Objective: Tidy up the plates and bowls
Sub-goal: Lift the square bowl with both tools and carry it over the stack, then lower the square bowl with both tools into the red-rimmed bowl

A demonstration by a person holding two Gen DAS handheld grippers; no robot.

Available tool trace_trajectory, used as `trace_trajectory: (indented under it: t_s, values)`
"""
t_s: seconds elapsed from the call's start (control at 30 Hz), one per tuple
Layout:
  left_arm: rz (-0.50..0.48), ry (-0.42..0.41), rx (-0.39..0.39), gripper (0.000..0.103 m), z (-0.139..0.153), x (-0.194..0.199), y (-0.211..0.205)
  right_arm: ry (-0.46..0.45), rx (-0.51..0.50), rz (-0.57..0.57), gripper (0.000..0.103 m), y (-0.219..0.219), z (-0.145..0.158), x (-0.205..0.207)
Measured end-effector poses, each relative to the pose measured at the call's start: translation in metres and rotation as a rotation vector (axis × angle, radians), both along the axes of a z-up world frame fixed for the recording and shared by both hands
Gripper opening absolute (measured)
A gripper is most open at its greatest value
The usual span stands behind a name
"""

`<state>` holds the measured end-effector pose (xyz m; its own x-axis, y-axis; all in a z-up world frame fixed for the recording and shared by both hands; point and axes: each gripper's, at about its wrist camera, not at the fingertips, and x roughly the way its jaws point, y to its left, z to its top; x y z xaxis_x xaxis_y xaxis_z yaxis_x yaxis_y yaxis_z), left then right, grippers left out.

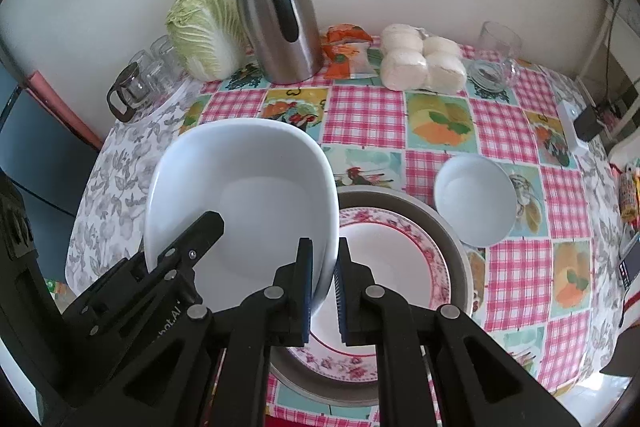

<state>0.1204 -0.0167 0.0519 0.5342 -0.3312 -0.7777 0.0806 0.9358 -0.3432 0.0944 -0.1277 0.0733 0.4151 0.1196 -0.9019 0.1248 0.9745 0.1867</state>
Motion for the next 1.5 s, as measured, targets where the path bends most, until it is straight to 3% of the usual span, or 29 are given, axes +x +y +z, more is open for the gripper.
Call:
trace_trajectory:
  t_s: [0.53, 0.93, 1.5]
  values:
    - [-0.074, 0.017, 0.045, 0.018, -0.005, -0.019, -0.043, 0.028, -0.025, -0.022, 0.011, -0.034, -0.005, -0.027]
    - [-0.095, 0.057, 0.094, 0.018, -0.025, -0.013, -0.053, 0.032, 0.089, -0.078, 0.013, -0.05, -0.038, -0.037]
    - [-0.129, 0.078, 0.182, 0.018, -0.039, -0.008, -0.071, 0.014, 0.111, -0.11, 0.014, -0.06, -0.059, -0.039]
